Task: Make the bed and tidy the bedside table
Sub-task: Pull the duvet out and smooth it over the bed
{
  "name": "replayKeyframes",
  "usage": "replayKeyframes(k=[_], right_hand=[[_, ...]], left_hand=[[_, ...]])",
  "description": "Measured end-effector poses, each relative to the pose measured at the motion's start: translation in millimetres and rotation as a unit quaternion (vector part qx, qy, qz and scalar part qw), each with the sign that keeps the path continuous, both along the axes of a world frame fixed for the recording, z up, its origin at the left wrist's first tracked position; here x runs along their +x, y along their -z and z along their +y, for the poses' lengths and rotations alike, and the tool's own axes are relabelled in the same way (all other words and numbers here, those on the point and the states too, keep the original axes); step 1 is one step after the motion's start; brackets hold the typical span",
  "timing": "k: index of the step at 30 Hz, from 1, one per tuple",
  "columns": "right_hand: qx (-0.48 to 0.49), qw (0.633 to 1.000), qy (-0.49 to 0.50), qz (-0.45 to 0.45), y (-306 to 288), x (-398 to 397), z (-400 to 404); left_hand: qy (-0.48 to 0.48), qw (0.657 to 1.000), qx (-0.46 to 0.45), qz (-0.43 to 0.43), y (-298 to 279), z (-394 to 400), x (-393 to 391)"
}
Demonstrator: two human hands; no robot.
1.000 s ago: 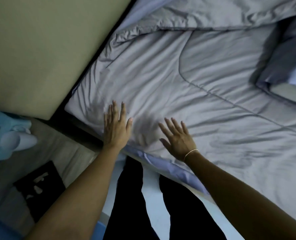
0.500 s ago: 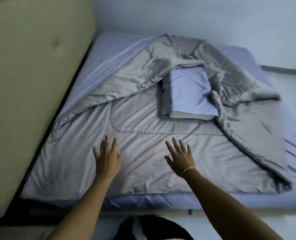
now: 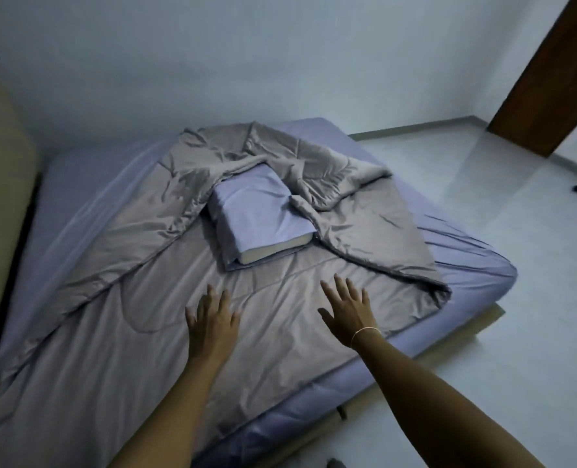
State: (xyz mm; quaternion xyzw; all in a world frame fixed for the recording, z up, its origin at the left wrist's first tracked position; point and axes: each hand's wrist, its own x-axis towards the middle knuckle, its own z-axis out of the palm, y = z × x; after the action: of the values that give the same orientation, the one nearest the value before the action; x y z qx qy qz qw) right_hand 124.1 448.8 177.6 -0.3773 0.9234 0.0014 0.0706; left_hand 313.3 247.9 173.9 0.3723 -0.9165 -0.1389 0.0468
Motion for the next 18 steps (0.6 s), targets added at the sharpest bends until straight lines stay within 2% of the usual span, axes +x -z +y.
replayKeyframes(k=[9,18], right_hand=[[-0.03,0.997,0.06,0.026,-24.6,-107.2,59.5],[-0.006,0.998,0.069,0.0,-19.8,-241.7,176.6]], left_hand=[[0.058,0.997,-0.03,0.033,-28.5,49.6,-141.7],[0.078,0.994,-0.009,0.07,-5.9,158.9,-293.2]])
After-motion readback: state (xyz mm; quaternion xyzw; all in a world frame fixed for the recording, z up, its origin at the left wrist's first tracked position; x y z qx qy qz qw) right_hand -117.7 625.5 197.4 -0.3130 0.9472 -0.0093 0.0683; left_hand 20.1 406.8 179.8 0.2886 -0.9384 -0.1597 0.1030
